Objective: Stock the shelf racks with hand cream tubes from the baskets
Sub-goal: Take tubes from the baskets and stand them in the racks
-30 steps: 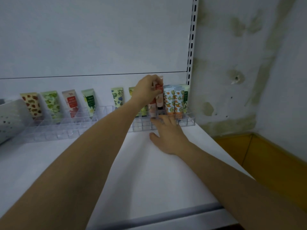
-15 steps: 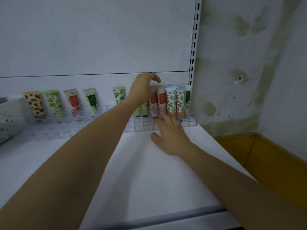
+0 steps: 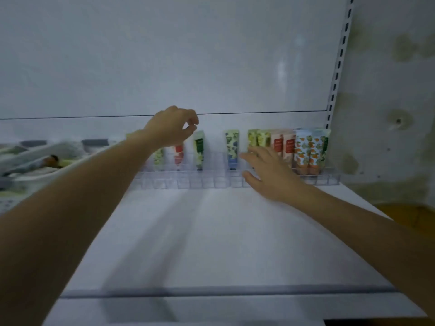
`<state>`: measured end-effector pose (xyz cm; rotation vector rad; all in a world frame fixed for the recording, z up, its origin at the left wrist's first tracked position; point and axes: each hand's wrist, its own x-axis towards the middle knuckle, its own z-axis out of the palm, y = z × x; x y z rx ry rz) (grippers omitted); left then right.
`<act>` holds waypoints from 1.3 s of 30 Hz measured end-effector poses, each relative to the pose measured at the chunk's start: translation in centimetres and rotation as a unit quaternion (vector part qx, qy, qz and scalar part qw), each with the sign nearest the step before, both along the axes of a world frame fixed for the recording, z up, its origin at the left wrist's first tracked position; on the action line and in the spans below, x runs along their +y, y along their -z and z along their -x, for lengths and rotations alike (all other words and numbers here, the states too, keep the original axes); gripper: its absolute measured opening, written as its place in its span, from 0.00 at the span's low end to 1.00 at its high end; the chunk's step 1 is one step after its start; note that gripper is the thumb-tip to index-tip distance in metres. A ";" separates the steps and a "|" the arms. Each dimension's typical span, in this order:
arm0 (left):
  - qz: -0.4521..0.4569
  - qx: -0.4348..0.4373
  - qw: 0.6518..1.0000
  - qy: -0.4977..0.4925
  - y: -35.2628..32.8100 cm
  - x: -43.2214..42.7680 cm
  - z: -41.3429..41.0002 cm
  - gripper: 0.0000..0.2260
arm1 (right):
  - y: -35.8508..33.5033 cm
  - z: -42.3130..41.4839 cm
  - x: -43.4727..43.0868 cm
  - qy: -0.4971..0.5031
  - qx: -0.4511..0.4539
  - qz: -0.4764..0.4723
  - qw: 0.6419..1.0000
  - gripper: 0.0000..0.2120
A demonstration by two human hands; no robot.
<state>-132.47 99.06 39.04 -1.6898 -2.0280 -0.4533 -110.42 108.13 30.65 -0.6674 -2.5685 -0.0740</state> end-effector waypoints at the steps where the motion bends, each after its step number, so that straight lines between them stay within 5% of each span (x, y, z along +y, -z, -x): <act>1: 0.005 -0.006 1.000 -0.013 -0.5 -1.3 1.2 0.11 | -0.6 1.5 -1.0 -0.022 0.002 0.000 1.000 0.25; 11: 0.025 -0.062 0.994 -0.084 -2.2 -14.4 11.8 0.11 | -2.8 16.7 -10.8 -0.147 -0.043 0.025 0.988 0.24; 16: 0.097 -0.073 0.987 -0.107 -1.0 -18.3 16.8 0.11 | -3.6 21.9 -13.8 -0.175 0.004 0.087 0.981 0.21; 21: 0.200 -0.084 0.969 -0.119 -0.6 -18.9 20.3 0.11 | -4.0 24.4 -15.4 -0.183 0.058 0.188 0.963 0.18; 34: 0.326 -0.079 0.920 -0.202 -0.9 -17.7 23.6 0.25 | -6.0 27.7 -14.6 -0.146 -0.055 0.208 0.966 0.09; 39: 0.246 -0.177 0.944 -0.132 -0.9 -17.3 23.9 0.20 | -6.8 28.7 -14.7 -0.144 -0.095 0.172 0.970 0.08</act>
